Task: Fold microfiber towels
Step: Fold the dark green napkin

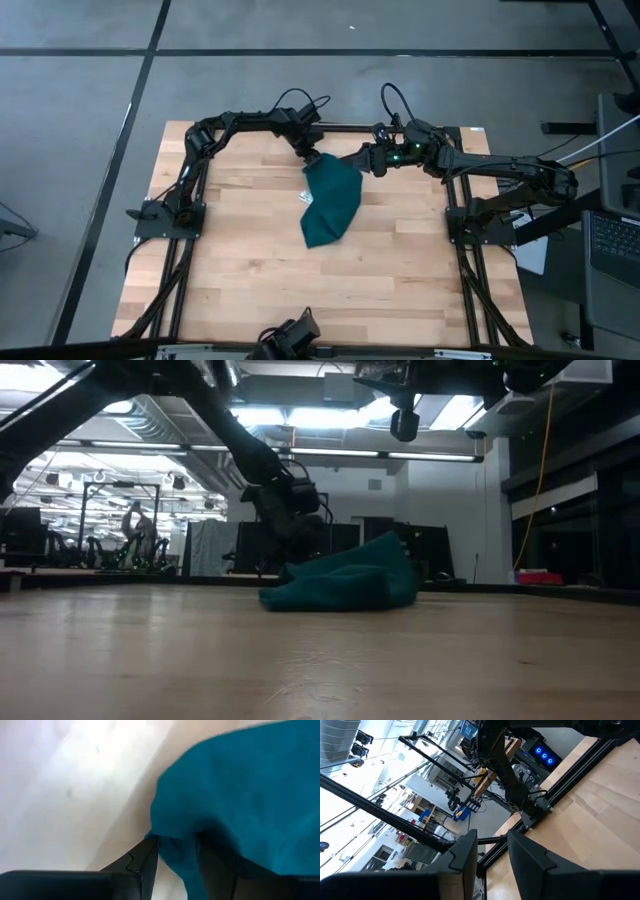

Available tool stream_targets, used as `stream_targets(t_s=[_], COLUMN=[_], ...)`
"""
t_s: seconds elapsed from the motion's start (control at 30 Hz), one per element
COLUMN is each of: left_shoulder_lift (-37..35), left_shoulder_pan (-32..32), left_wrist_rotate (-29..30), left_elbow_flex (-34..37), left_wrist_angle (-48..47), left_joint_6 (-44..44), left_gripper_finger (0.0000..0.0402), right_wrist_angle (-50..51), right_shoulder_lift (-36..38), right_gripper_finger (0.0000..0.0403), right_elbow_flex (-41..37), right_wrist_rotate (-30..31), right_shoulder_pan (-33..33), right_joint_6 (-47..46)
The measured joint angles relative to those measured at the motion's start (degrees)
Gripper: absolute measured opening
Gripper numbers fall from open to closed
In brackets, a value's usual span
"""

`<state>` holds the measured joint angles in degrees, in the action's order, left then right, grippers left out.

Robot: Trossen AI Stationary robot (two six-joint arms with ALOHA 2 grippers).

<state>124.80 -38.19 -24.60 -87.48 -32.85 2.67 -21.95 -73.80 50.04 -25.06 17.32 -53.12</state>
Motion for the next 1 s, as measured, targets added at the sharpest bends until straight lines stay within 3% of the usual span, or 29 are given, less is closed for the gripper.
stream_targets(t_s=[0.13, 0.5, 0.63, 0.83, 1.0], left_shoulder_lift=[-0.01, -0.29, -0.21, 0.04, 0.01], left_shoulder_pan=[-0.04, 1.04, 0.74, 0.65, 0.98], left_wrist_rotate=[3.57, 4.97, 2.94, 2.7, 2.96], left_elbow_flex=[-0.04, 1.76, 1.77, 1.81, 1.81], left_wrist_angle=[1.65, -1.87, -2.62, -3.31, -3.36], left_joint_6=[1.57, 4.42, 4.97, 4.53, 3.83], left_gripper_finger=[0.013, 0.013, 0.0134, 0.0166, 0.0163], right_wrist_angle=[-0.36, 0.24, 8.86, 29.45, 38.98], right_shoulder_lift=[0.0, 0.04, 0.04, 0.04, -0.17], right_gripper_finger=[0.0114, 0.0127, 0.0124, 0.0137, 0.0156], right_elbow_flex=[0.0, 0.02, 0.02, 0.04, 0.04], right_wrist_rotate=[0.02, 0.54, 1.7, 4.44, 7.68], right_shoulder_pan=[0.0, 0.0, 0.69, 1.78, 3.18], right_joint_6=[0.02, 1.28, 2.82, 6.34, 8.72])
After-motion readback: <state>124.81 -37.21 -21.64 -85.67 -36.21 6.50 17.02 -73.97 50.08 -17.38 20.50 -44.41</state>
